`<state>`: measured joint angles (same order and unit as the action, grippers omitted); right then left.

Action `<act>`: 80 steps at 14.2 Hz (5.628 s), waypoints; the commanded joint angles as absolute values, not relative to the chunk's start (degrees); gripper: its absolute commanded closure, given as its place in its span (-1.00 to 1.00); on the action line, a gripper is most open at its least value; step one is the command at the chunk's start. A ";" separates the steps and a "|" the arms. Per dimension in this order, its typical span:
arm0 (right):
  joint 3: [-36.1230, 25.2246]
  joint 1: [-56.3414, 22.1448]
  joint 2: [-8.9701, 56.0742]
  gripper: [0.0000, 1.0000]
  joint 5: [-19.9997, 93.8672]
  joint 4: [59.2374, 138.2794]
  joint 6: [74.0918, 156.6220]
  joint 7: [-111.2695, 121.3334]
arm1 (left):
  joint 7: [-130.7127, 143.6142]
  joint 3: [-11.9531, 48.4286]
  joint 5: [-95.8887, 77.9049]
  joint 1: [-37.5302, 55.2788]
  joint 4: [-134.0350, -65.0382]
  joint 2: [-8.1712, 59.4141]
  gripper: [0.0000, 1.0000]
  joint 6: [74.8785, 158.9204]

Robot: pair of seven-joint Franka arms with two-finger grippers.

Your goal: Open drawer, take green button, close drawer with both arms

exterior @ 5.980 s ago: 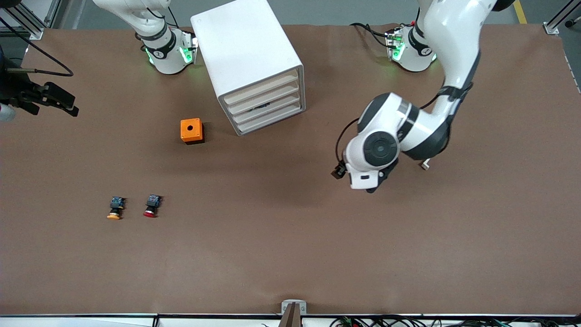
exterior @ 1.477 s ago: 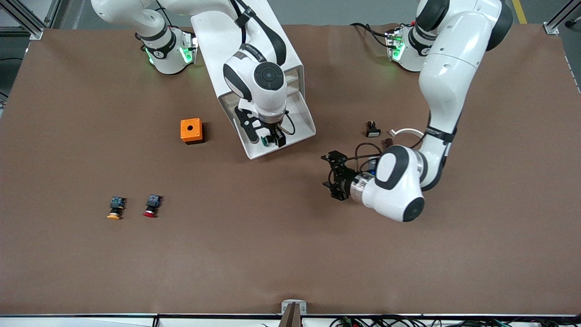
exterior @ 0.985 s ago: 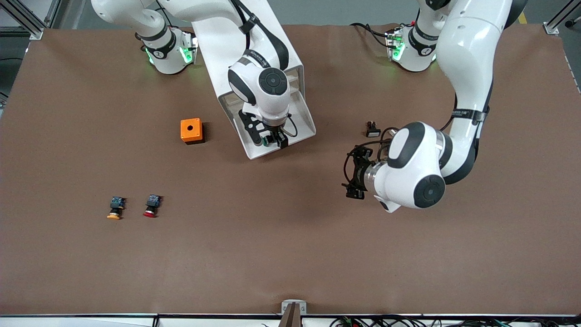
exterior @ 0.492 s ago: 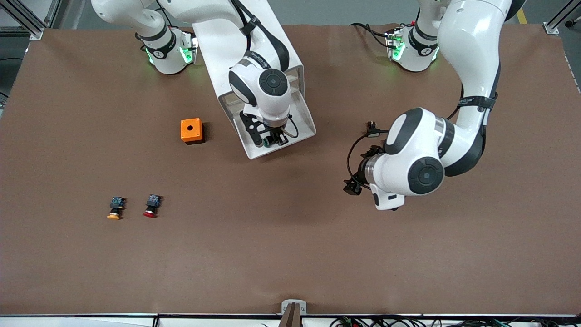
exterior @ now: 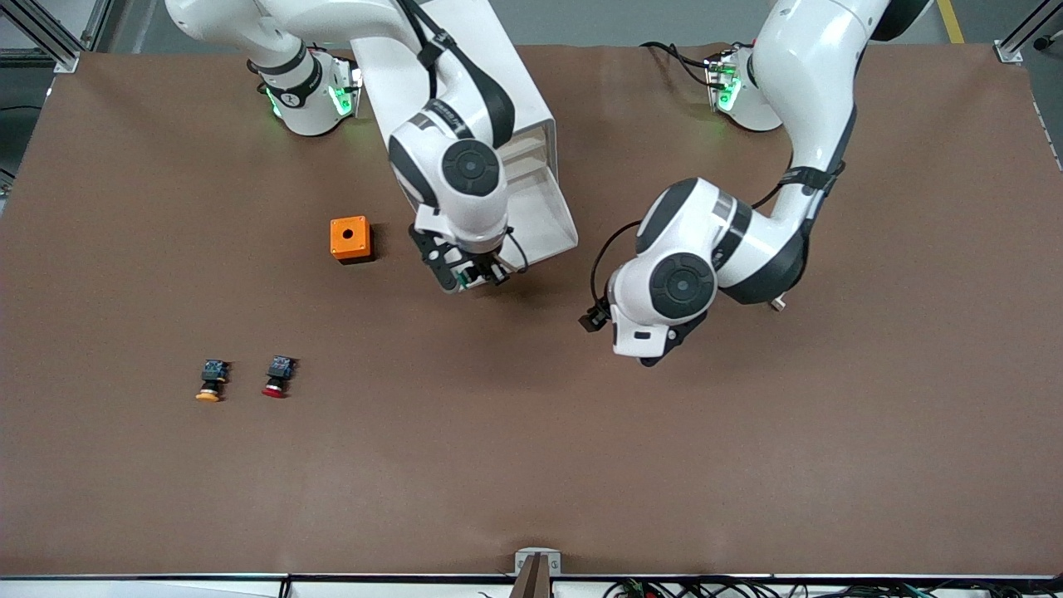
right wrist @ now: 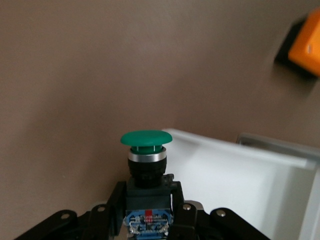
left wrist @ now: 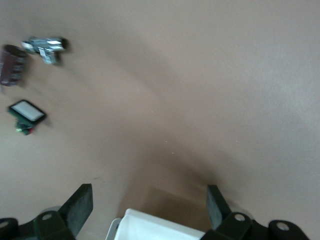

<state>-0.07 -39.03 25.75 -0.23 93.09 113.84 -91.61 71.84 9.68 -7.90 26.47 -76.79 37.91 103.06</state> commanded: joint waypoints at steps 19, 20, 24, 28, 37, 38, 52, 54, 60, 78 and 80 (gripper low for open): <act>0.35 -10.47 32.07 1.00 -0.35 109.42 144.22 -13.19 | 81.81 15.64 -3.95 43.59 -91.23 38.50 -1.00 119.62; 0.35 -10.02 32.52 1.00 -0.35 109.34 144.32 -13.01 | 84.18 16.34 -6.13 43.68 -91.23 38.58 -1.00 119.62; 0.44 -8.97 33.57 0.51 -0.35 108.72 144.49 -12.75 | 90.87 16.61 -10.19 44.30 -90.79 38.41 -1.00 119.53; 0.44 -8.79 34.19 -1.00 -0.35 107.84 144.67 -12.83 | 92.73 14.42 -9.23 36.77 -88.87 35.60 -1.00 115.07; 0.35 -5.54 27.08 -1.00 -0.35 99.15 121.42 -6.17 | 67.37 13.97 1.83 12.07 -82.00 24.80 -1.00 102.85; 0.35 -5.02 25.24 -1.00 -0.35 98.10 116.50 -4.93 | 62.63 14.06 3.06 10.21 -82.00 23.39 -1.00 100.74; 0.09 0.97 6.41 -1.00 -0.96 89.84 88.95 1.06 | 15.59 7.31 2.29 -4.49 -92.98 -3.50 -1.00 87.11; 0.18 1.23 6.59 -1.00 -2.02 89.30 88.86 1.05 | 11.18 4.41 2.29 -1.60 -94.30 -6.49 -1.00 85.00; 0.09 2.02 6.68 -1.00 -2.20 88.59 89.03 0.53 | 10.90 0.98 2.81 5.34 -96.59 -11.16 -1.00 83.58; 1.49 0.97 2.38 -1.00 -0.88 85.60 82.26 0.18 | 7.21 0.70 1.58 5.45 -97.82 -10.11 -1.00 86.04; 1.49 0.97 1.41 -1.00 -0.88 86.22 82.18 0.26 | 7.21 0.70 1.58 5.45 -98.88 -10.72 -1.00 86.04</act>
